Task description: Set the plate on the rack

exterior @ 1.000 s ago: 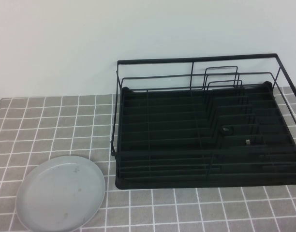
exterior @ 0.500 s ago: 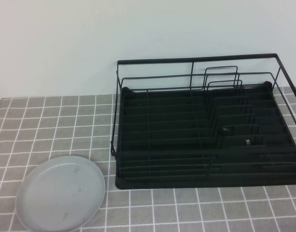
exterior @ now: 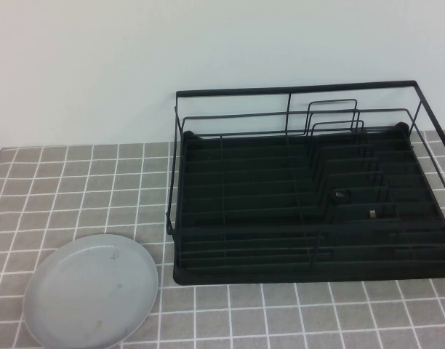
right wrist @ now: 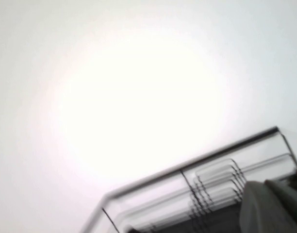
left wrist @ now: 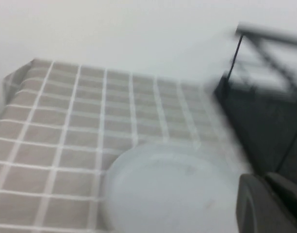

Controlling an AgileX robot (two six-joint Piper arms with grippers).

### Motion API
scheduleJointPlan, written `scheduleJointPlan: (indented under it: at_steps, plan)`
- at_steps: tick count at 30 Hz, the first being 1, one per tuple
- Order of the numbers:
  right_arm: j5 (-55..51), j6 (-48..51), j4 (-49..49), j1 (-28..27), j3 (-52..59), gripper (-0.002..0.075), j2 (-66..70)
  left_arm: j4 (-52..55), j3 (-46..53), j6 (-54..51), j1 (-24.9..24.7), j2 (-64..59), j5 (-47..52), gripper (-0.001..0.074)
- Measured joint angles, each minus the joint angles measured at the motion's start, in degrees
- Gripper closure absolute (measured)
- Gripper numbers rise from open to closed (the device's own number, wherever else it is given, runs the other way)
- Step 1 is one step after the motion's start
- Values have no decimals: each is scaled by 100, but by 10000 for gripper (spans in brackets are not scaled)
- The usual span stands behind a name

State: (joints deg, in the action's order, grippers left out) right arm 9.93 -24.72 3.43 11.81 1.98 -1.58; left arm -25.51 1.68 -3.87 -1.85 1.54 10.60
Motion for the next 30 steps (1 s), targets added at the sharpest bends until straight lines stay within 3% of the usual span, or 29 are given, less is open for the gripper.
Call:
scheduleJointPlan:
  at_steps: [10, 13, 26, 30]
  plan:
    - [773, -298, 106, 0, 0, 729, 0, -2473, 0, 249, 0, 0, -352, 734]
    - [1192, -927, 106, 0, 0, 729, 0, -2579, 0, 249, 0, 0, -359, 734]
    - [1664, -954, 603, 0, 0, 729, 0, -2638, 0, 249, 0, 0, -899, 734]
    - [1664, -954, 603, 0, 0, 729, 0, -3110, 0, 249, 0, 0, -886, 735]
